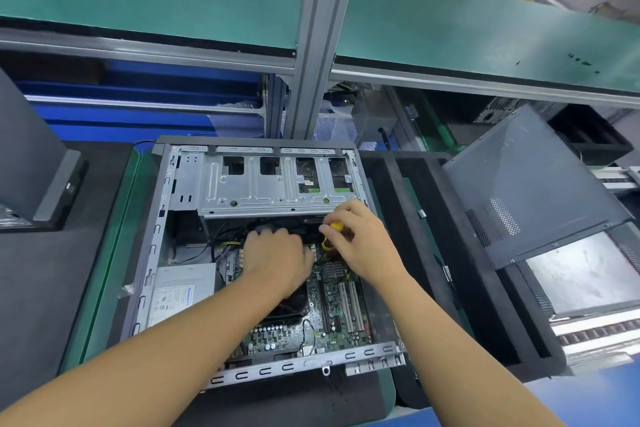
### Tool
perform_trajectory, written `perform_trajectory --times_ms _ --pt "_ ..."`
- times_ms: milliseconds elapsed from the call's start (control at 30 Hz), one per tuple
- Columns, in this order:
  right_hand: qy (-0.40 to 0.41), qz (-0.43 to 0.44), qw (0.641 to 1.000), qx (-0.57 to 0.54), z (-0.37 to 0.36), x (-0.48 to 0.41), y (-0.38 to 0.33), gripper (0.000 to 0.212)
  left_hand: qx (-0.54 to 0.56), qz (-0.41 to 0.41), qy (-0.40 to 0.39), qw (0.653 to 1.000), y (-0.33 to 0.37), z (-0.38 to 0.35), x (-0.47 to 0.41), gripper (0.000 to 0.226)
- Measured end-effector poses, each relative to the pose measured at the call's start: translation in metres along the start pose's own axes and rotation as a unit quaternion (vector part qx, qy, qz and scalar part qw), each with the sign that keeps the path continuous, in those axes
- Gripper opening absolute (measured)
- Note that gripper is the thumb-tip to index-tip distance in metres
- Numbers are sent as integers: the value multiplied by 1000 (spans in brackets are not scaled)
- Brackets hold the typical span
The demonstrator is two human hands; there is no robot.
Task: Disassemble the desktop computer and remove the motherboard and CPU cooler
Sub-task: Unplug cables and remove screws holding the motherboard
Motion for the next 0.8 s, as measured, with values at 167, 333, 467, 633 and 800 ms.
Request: perform_trajectory --times_ms 167,333,467,633,800 --pt "-9 -9 1000 -7 -1 2 -1 21 -7 -121 222 968 -13 53 1 21" --pt "-22 -24 999 -2 -1 1 0 16 -38 -9 104 994 -60 34 -8 62" --pt "-28 -29 999 -2 -1 2 1 13 -49 -8 59 997 -81 17 -11 71" --pt "-11 -4 1000 2 -1 2 -1 15 -25 5 66 997 -78 16 -11 66" --pt "-9 15 1000 -11 1 3 -3 21 -18 7 78 997 -78 19 -12 60"
Point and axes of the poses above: each hand's wrist, its own x-axis away from the middle knuckle, its own z-axis out of the back of the hand, y = z × x, the point moved 6 cm from there along -x, towards the middle knuckle, and after that the axes turned 7 degrees about y, right-handed, at the moved point
